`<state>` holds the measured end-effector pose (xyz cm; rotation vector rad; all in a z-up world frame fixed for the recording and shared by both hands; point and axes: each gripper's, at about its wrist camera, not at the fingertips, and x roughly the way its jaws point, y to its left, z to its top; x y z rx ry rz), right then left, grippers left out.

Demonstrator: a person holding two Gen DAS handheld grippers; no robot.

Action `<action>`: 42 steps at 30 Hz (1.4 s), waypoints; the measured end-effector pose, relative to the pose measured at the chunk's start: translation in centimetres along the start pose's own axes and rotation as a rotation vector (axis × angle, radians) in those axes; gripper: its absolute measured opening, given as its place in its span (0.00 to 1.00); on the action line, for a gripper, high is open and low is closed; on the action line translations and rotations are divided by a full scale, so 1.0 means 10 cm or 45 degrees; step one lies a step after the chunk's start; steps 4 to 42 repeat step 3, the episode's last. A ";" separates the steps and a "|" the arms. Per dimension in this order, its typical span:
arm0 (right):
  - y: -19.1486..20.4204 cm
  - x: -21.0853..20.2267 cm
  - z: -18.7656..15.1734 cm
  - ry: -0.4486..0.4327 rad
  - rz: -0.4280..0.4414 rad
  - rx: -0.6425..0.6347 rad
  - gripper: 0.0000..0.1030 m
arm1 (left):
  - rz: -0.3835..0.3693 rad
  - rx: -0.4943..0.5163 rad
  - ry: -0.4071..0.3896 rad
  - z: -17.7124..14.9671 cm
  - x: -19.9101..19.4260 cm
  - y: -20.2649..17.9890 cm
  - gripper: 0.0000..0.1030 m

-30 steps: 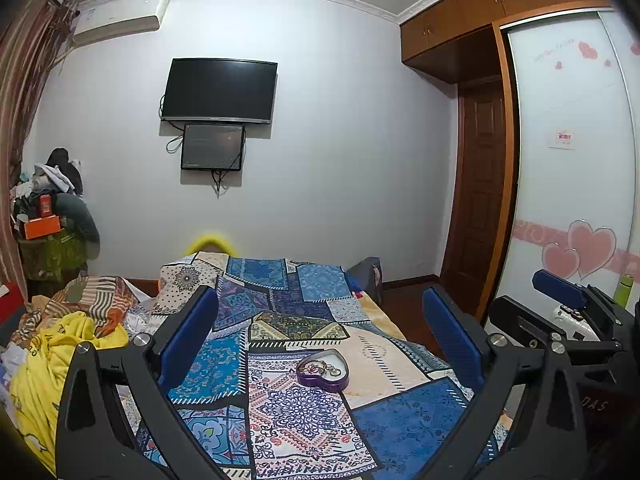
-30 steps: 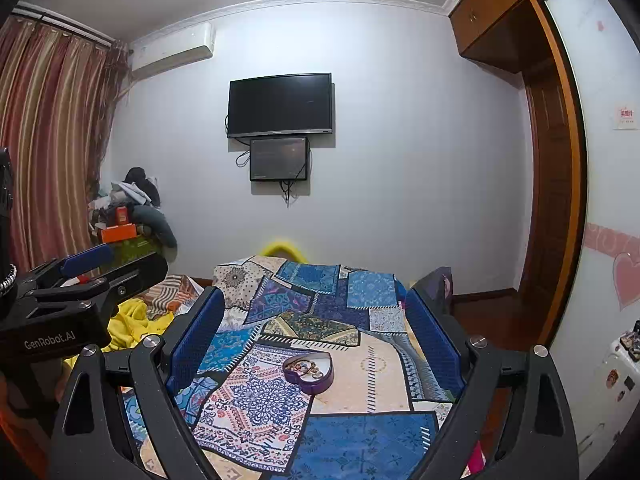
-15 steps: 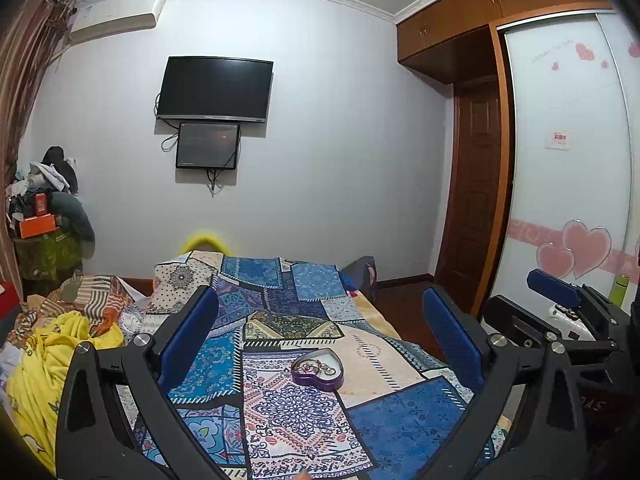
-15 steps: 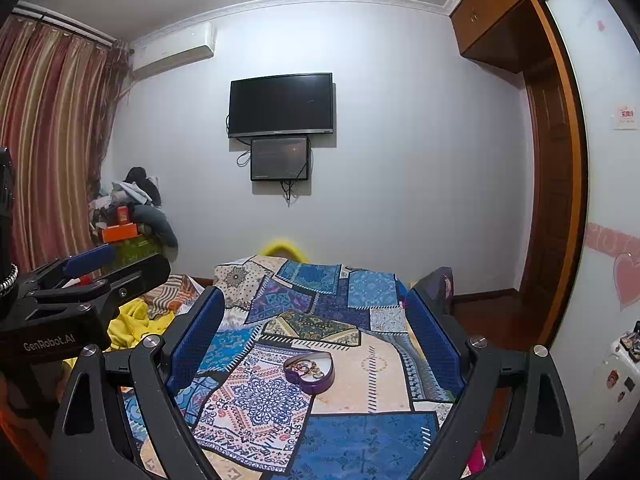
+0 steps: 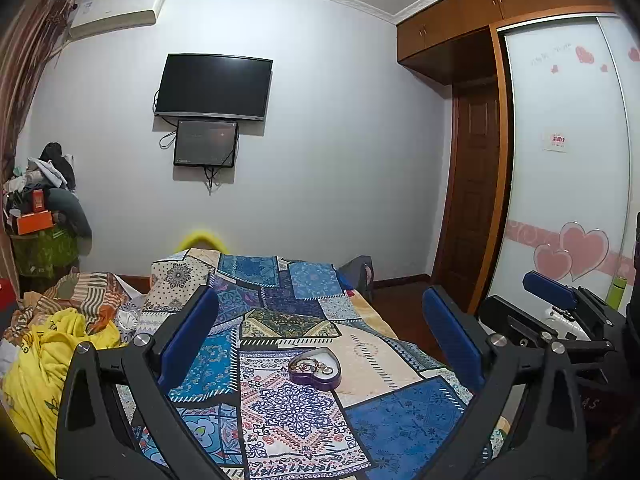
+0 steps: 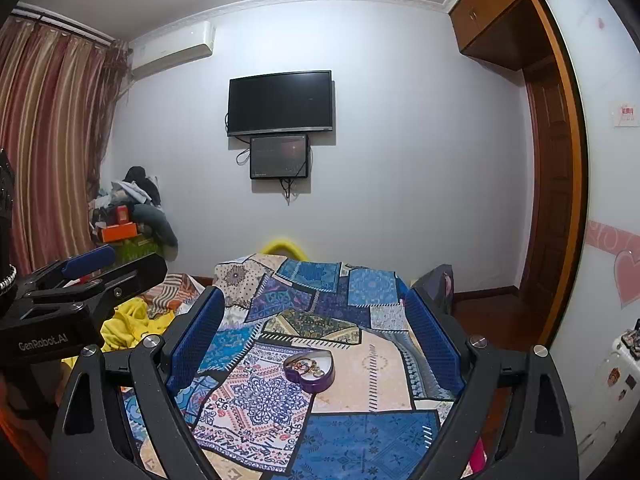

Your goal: Organize jewelry

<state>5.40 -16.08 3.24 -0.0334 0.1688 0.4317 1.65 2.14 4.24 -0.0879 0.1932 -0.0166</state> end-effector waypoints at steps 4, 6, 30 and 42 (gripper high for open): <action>0.00 0.02 -0.01 0.005 0.002 0.002 0.87 | -0.001 -0.006 0.005 0.00 0.02 0.01 1.00; 0.00 0.02 -0.01 0.005 0.002 0.002 0.87 | -0.001 -0.006 0.005 0.00 0.02 0.01 1.00; 0.00 0.02 -0.01 0.005 0.002 0.002 0.87 | -0.001 -0.006 0.005 0.00 0.02 0.01 1.00; 0.00 0.02 -0.01 0.005 0.002 0.002 0.87 | -0.001 -0.006 0.005 0.00 0.02 0.01 1.00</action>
